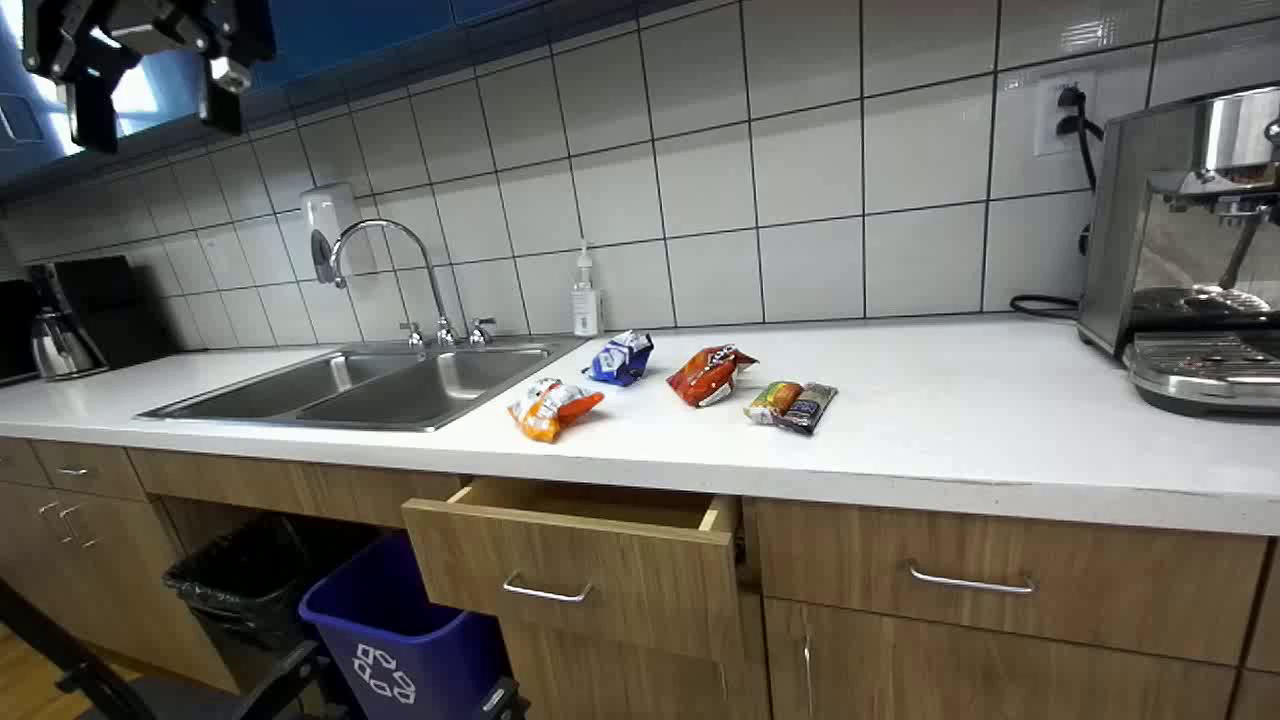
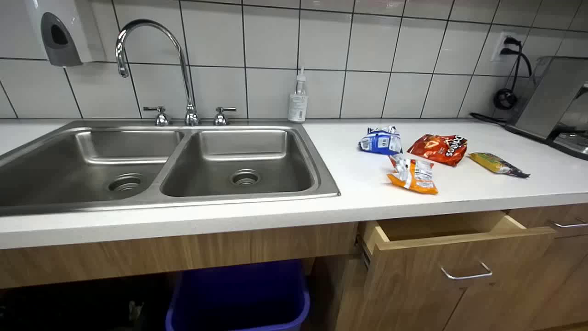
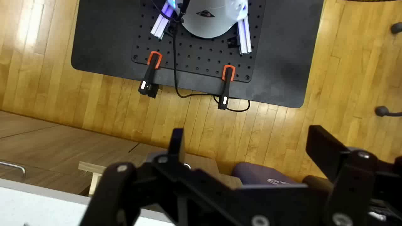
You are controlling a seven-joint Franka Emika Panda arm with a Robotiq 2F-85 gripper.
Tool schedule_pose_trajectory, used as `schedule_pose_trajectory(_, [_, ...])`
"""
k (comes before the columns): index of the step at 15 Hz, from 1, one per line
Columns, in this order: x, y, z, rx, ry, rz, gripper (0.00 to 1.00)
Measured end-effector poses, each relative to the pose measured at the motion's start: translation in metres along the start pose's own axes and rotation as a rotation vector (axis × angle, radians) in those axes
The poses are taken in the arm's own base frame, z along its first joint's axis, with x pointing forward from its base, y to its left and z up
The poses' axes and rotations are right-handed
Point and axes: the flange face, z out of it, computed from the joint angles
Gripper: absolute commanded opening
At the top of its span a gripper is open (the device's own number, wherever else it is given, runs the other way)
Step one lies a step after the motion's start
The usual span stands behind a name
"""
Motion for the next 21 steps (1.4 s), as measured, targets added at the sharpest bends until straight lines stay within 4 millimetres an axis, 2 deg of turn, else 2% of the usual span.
schedule_pose_trajectory(8, [0.005,0.001,0.005,0.0,0.006,0.0,1.0])
schedule_pose_trajectory(21, [0.029,0.004,0.038,0.009,0.085,0.005,1.0])
